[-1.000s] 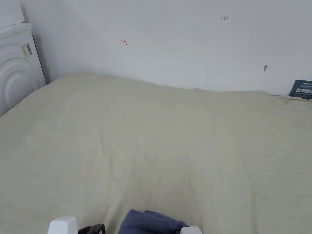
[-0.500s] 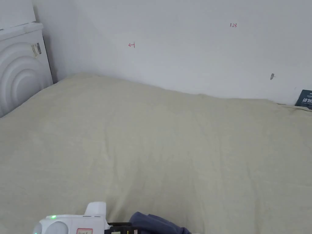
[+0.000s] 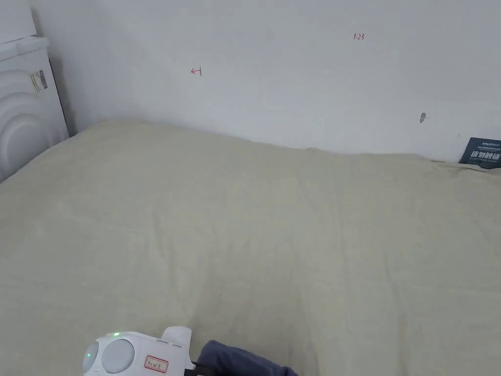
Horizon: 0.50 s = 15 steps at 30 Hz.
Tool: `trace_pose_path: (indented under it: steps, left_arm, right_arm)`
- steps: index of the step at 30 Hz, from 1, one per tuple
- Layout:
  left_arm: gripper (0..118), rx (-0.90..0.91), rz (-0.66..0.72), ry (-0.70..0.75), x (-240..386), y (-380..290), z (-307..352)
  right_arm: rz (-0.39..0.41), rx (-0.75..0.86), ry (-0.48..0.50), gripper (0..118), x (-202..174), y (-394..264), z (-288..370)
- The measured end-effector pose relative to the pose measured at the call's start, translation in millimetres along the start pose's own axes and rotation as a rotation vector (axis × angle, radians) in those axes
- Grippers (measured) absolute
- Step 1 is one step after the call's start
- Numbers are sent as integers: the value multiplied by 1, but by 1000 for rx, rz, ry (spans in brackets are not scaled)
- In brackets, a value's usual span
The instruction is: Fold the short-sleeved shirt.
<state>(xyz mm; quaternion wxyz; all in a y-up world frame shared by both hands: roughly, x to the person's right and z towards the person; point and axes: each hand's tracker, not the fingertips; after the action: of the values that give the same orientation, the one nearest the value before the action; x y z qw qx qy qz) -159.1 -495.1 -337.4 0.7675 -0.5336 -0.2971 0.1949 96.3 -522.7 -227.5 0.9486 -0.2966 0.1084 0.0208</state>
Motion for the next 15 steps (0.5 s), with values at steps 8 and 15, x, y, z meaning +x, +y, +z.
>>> trace_pose_path:
  steps: [8, 15]
  left_arm:
    - [21, 36, -50, -20, 16, 0, 22]
    - [21, 84, -107, -65, 19, 14, 85]
  right_arm:
    - [-26, 100, -56, 0, 19, 5, 34]
    - [-44, 133, -120, 0, 53, 19, 59]
